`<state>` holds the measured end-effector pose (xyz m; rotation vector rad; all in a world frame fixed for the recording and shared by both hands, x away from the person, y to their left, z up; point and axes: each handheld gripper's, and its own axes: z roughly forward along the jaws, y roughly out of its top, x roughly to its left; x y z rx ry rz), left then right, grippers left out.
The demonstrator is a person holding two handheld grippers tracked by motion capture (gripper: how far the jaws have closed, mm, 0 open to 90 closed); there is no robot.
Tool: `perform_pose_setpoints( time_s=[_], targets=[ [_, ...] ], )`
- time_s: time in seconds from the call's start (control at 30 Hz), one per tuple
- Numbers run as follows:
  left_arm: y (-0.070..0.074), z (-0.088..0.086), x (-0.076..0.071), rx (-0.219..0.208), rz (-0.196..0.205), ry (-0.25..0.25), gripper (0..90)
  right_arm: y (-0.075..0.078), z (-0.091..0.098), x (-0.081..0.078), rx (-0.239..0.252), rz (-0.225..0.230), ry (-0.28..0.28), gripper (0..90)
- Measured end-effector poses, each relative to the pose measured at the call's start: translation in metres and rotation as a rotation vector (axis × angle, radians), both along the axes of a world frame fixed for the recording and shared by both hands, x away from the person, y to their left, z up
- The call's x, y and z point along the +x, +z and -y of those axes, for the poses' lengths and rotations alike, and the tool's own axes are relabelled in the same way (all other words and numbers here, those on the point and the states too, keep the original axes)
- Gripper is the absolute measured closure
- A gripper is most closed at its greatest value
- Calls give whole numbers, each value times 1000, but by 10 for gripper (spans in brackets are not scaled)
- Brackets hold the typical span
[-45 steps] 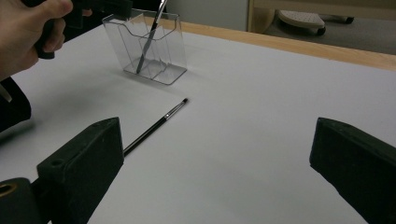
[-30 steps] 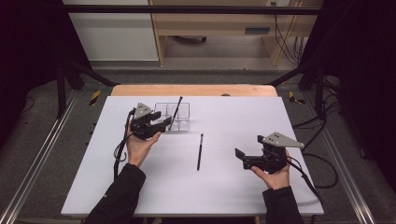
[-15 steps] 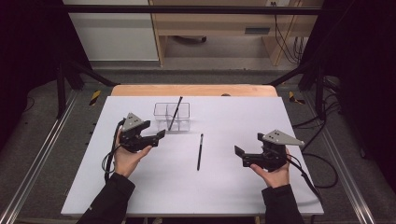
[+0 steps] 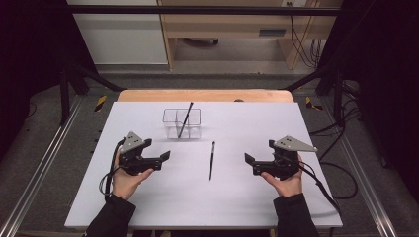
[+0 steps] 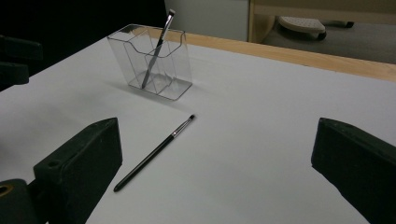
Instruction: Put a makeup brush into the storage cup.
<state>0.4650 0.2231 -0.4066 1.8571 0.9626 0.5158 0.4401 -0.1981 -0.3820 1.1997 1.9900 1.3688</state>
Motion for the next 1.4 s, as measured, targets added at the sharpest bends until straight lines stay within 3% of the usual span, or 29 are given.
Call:
perform_pose_setpoints(
  time_s=[0.2, 0.47, 0.77, 1.4],
  targets=[
    [-9, -9, -7, 19, -10, 16, 135, 0, -11, 5, -5, 0, 14, 26],
    [-10, -16, -9, 9, -11, 31, 127, -8, -23, 11, 4, -19, 32, 28],
    [-12, -24, -16, 5, -9, 44, 115, -21, -37, 20, -27, -58, 52, 29],
    [-14, -31, -17, -1, -22, 61, 115, -24, -67, 41, -82, -91, 66, 39]
  ],
)
